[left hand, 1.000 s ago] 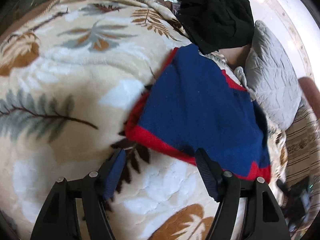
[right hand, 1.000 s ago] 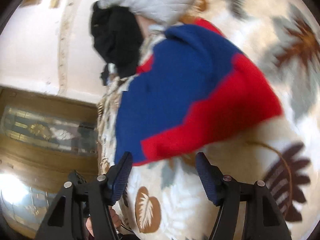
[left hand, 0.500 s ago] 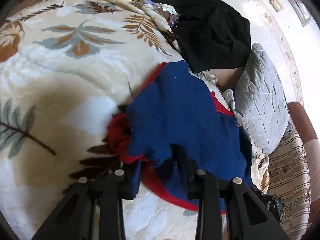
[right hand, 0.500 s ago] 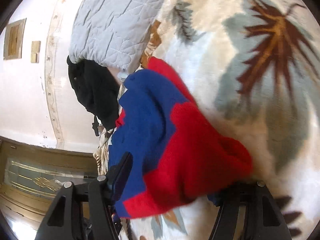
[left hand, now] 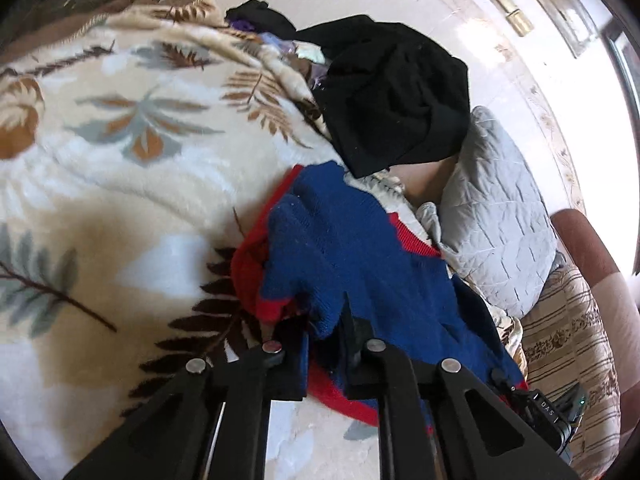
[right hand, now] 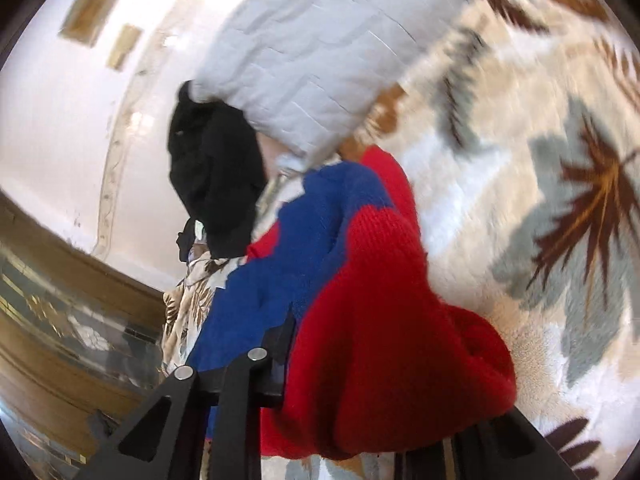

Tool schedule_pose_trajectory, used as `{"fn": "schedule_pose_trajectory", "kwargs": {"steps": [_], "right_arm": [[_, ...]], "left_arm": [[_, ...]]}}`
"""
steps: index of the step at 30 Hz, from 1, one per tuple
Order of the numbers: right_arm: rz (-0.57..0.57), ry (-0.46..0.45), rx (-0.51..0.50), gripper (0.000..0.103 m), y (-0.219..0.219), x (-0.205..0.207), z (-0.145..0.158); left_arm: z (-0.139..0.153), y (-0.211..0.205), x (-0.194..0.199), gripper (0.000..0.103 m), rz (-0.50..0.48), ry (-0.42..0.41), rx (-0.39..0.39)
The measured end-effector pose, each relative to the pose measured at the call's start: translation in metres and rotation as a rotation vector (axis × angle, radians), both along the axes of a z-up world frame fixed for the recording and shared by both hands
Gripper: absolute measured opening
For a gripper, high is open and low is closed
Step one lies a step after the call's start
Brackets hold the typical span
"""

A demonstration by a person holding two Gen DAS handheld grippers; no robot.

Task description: Fold small clothes

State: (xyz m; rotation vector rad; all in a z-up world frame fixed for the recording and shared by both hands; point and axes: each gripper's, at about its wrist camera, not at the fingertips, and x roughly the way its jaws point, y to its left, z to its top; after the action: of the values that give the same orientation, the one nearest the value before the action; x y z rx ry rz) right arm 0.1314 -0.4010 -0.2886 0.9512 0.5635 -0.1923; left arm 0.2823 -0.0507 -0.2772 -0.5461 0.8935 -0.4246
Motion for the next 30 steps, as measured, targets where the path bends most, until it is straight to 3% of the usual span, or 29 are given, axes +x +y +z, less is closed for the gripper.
{"fn": "schedule_pose_trajectory", "kwargs": {"steps": [11, 14, 17, 21, 24, 27, 30], "right_arm": [[0.022, 0.030, -0.099, 0.025, 0.028, -0.060, 0.018], [0.015, 0.080, -0.039, 0.026, 0.025, -0.077, 0.000], [0.001, 0.169, 0.093, 0.030, 0.009, -0.083, -0.023], [-0.006, 0.155, 0.299, 0.031, -0.018, -0.105, -0.021], [-0.054, 0.132, 0.306, 0.031, -0.030, -0.131, -0.002], [-0.166, 0.112, 0.192, 0.032, -0.044, -0.153, 0.025], [-0.128, 0.060, 0.102, 0.032, -0.043, -0.131, 0.047]], "left_arm": [[0.006, 0.028, -0.070, 0.011, -0.048, 0.011, 0.039], [0.000, 0.026, -0.086, 0.011, -0.058, 0.023, 0.066], [-0.015, 0.027, -0.090, 0.013, -0.069, 0.091, 0.117], [-0.009, 0.052, -0.087, 0.017, -0.064, 0.157, 0.062], [0.012, 0.073, -0.095, 0.017, -0.033, 0.102, 0.087], [0.040, 0.087, -0.103, 0.017, 0.055, -0.031, 0.175], [0.060, 0.080, -0.094, 0.017, 0.050, -0.113, 0.213]]}}
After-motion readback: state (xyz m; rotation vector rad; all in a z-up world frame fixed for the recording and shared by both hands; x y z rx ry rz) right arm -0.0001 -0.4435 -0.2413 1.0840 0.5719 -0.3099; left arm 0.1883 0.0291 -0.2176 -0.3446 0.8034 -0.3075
